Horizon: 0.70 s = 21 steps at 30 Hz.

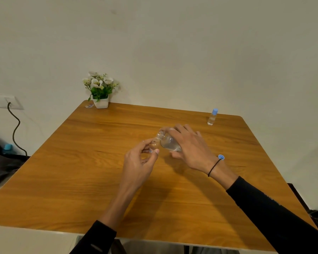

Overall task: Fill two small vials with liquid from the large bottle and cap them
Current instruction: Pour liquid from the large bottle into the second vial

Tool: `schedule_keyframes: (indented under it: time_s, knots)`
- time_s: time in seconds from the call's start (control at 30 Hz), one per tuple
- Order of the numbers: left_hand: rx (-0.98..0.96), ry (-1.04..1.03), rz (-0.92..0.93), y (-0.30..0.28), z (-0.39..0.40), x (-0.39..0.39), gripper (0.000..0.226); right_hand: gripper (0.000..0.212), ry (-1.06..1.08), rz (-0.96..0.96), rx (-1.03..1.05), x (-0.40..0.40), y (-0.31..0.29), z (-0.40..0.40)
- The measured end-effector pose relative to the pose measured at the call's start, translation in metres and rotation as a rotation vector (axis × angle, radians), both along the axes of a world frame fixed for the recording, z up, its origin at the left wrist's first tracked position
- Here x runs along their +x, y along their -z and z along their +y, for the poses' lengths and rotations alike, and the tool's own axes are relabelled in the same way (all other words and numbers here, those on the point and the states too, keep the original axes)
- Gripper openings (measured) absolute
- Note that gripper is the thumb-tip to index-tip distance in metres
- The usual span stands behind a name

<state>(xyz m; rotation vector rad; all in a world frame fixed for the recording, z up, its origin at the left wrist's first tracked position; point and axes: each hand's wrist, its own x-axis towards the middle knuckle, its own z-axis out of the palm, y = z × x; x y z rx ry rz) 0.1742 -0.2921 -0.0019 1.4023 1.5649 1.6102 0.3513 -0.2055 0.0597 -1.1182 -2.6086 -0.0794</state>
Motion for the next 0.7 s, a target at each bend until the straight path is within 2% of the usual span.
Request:
schedule_keyframes:
  time_s: [0.7]
  knots:
    - [0.017,0.020,0.019,-0.001,0.002,-0.002,0.035,0.081,0.011,-0.125,0.055,0.006,-0.010,0.002]
